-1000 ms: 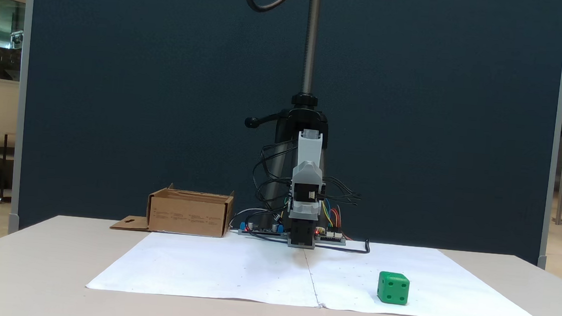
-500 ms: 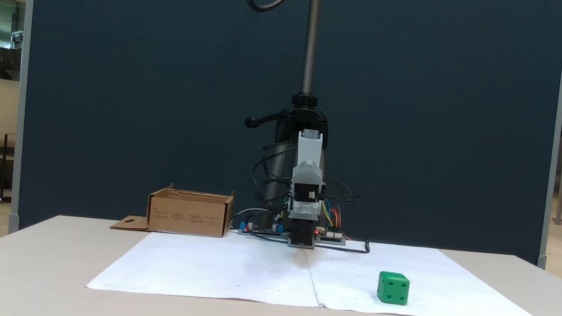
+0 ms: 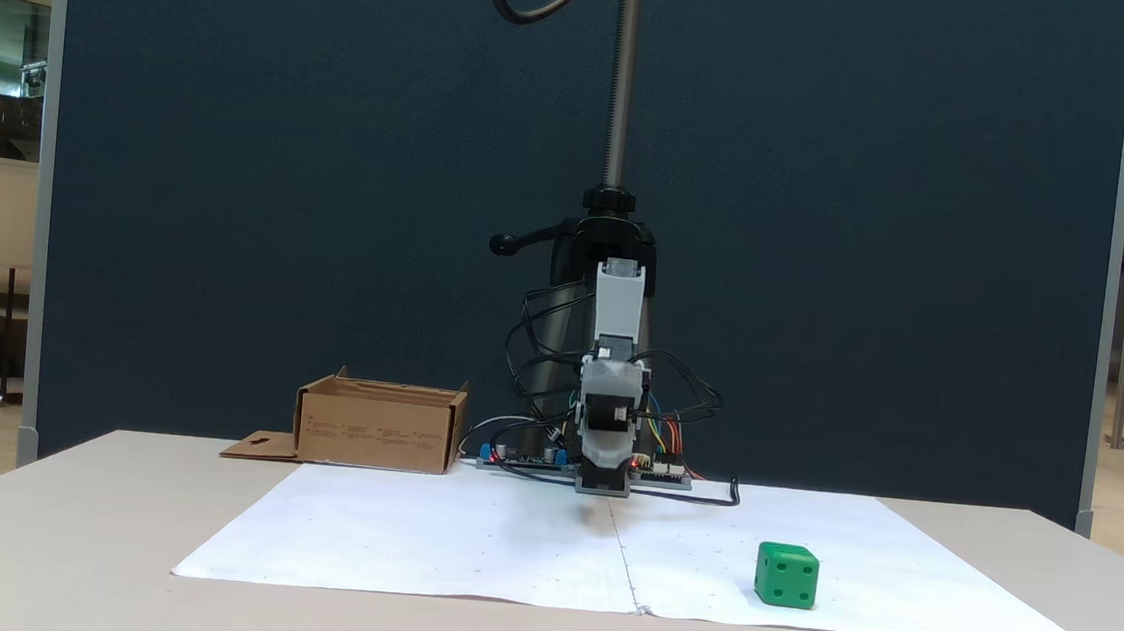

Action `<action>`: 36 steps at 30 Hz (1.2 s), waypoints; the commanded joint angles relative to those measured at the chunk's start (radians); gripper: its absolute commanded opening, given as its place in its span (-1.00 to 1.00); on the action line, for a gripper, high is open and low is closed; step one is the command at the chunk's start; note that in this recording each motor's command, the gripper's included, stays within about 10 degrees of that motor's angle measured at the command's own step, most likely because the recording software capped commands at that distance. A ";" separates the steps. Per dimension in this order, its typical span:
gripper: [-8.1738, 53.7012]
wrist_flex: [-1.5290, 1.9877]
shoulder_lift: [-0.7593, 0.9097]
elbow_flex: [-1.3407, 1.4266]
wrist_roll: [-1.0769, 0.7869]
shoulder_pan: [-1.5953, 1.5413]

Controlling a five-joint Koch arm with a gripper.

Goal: Grasp a green dice and put it in the bin.

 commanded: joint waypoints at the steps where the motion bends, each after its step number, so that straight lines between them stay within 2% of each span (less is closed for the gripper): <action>1: 0.67 0.155 0.112 -0.133 -0.061 0.009; 8: 0.68 0.685 0.067 -0.482 -0.060 -0.054; 15: 0.65 1.144 -0.219 -0.936 0.041 -0.104; 18: 0.65 1.328 -0.413 -1.173 0.156 -0.167; 21: 0.65 1.475 -0.523 -1.327 0.242 -0.215; 32: 0.65 2.028 -0.778 -1.652 0.440 -0.405; 36: 0.65 2.054 -0.867 -1.761 0.471 -0.428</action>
